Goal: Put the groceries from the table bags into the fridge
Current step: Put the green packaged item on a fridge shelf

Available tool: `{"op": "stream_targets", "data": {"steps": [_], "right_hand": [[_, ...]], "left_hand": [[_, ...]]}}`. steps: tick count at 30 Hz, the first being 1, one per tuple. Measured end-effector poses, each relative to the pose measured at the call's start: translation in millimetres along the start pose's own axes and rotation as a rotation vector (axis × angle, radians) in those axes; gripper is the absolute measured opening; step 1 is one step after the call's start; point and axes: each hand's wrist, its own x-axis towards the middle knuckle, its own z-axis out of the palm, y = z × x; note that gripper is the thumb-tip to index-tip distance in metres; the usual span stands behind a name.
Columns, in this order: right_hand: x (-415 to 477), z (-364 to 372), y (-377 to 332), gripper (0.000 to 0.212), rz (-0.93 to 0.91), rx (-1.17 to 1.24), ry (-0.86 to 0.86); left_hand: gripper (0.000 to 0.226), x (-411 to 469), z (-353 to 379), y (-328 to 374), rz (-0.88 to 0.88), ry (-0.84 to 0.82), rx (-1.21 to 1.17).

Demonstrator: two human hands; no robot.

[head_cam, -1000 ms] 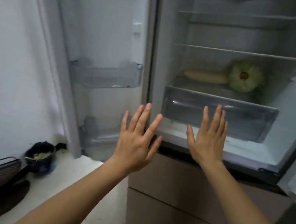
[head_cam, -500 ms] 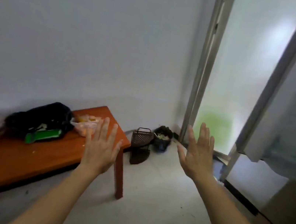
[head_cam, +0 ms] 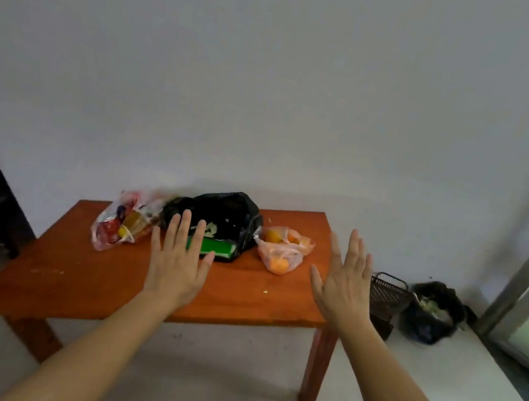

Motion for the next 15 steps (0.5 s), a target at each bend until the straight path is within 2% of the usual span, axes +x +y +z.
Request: {"op": "stream_targets", "data": {"steps": [6,15], "right_hand": [[126.4,39.7,-35.4,0.075,-0.129,0.087,-0.025],[209.7,147.0,-112.6,0.076,-0.291,0.168,-0.283]], "left_hand": [[0.071,94.2,14.6,-24.6,-0.049,0.009,0.020],[0.069,161.8,113.0,-85.5,-0.130,-0.199,0.049]]}}
